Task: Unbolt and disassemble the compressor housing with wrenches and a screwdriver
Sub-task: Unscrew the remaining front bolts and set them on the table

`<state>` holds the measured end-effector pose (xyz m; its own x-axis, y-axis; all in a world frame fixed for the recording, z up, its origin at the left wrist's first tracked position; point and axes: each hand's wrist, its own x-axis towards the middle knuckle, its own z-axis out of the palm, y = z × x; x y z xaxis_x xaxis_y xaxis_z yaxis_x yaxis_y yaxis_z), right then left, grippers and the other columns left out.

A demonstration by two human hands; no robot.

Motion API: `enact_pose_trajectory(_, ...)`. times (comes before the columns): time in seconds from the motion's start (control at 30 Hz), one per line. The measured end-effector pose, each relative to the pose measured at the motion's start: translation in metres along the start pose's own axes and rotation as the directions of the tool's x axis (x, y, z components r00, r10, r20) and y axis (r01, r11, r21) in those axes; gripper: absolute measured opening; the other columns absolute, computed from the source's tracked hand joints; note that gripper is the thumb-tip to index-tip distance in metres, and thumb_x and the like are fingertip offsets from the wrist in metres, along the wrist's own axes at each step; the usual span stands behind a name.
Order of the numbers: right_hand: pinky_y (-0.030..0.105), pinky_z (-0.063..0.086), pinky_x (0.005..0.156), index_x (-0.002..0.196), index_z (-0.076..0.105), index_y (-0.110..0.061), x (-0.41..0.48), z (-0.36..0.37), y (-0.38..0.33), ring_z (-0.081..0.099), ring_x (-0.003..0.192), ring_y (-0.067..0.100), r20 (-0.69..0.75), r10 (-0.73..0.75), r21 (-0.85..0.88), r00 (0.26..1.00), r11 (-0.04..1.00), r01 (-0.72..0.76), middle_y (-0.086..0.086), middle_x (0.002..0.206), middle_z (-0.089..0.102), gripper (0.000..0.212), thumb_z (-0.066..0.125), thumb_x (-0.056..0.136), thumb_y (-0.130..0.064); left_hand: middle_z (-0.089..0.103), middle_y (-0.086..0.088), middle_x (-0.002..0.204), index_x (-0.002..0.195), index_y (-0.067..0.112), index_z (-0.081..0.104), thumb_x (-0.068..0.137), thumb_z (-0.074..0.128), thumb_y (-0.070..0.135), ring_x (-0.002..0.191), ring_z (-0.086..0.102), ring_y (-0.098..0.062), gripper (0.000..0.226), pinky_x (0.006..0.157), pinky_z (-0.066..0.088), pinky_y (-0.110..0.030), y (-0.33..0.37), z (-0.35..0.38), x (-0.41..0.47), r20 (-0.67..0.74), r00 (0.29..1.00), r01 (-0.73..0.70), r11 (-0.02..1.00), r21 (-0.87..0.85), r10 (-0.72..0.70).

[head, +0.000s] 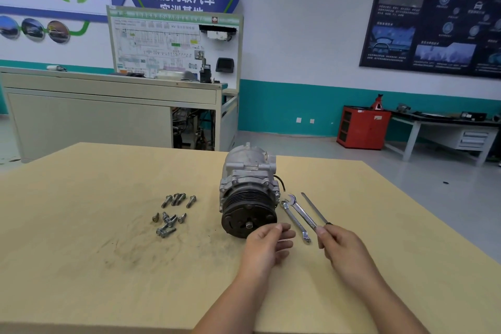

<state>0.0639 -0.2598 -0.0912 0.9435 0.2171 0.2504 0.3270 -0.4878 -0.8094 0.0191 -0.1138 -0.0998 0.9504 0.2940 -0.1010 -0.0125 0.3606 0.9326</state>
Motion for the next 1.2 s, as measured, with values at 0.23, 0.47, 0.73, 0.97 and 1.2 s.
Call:
enact_pose_trajectory(0.23, 0.022, 0.022, 0.048, 0.061, 0.049, -0.019, 0.028, -0.007, 0.012, 0.031, 0.047, 0.006, 0.066, -0.099, -0.193, 0.993, 0.975, 0.109, -0.008, 0.049, 0.037, 0.036, 0.052, 0.095, -0.027, 0.063, 0.013, 0.075, 0.079, 0.031, 0.064, 0.090, 0.056, 0.015, 0.074, 0.055, 0.002, 0.020, 0.065, 0.038, -0.007, 0.006, -0.011, -0.007, -0.268, 0.730, -0.492, 0.756, 0.432, 0.629)
enact_pose_trajectory(0.47, 0.025, 0.025, 0.051, 0.064, 0.056, -0.021, 0.054, -0.017, 0.019, 0.035, 0.049, 0.006, 0.080, -0.125, -0.226, 0.989, 0.964, 0.140, -0.011, 0.050, 0.041, 0.030, 0.055, 0.093, -0.030, 0.015, 0.006, 0.149, 0.139, 0.033, 0.034, 0.075, 0.070, 0.048, 0.137, 0.011, -0.009, 0.075, 0.112, 0.016, -0.040, 0.045, -0.034, 0.017, -0.133, 0.706, -0.329, 0.489, 0.808, 0.695)
enact_pose_trajectory(0.73, 0.032, 0.041, 0.059, 0.070, 0.065, -0.018, 0.073, -0.030, 0.005, 0.052, 0.063, 0.020, 0.164, -0.122, -0.293, 0.979, 0.941, 0.167, 0.008, 0.065, 0.059, 0.027, 0.058, 0.091, -0.033, 0.012, 0.011, 0.153, 0.142, 0.049, 0.018, 0.077, 0.064, 0.050, 0.141, 0.018, -0.014, 0.080, 0.112, 0.023, -0.033, 0.047, -0.050, 0.048, 0.003, 0.863, -0.353, 0.600, 0.718, 0.505)
enact_pose_trajectory(0.97, 0.031, 0.037, 0.055, 0.067, 0.066, -0.026, 0.089, -0.045, -0.024, 0.047, 0.059, 0.014, 0.197, -0.144, -0.416, 0.970, 0.883, 0.216, -0.002, 0.058, 0.055, 0.021, 0.065, 0.082, -0.040, 0.019, 0.019, 0.143, 0.132, 0.061, 0.023, 0.076, 0.057, 0.053, 0.135, 0.026, -0.012, 0.067, 0.111, 0.030, -0.036, 0.037, -0.047, 0.051, -0.001, 0.826, -0.407, 0.597, 0.692, 0.564)
enact_pose_trajectory(1.2, 0.031, 0.042, 0.055, 0.060, 0.057, -0.029, 0.097, -0.047, -0.070, 0.051, 0.064, 0.012, 0.241, -0.138, -0.730, 0.961, 0.627, 0.273, -0.005, 0.061, 0.056, 0.035, 0.060, 0.079, -0.058, 0.022, 0.015, 0.143, 0.129, 0.062, 0.023, 0.071, 0.052, 0.057, 0.134, 0.028, -0.014, 0.065, 0.110, 0.033, -0.041, 0.037, -0.047, 0.050, 0.008, 0.827, -0.412, 0.597, 0.688, 0.562)
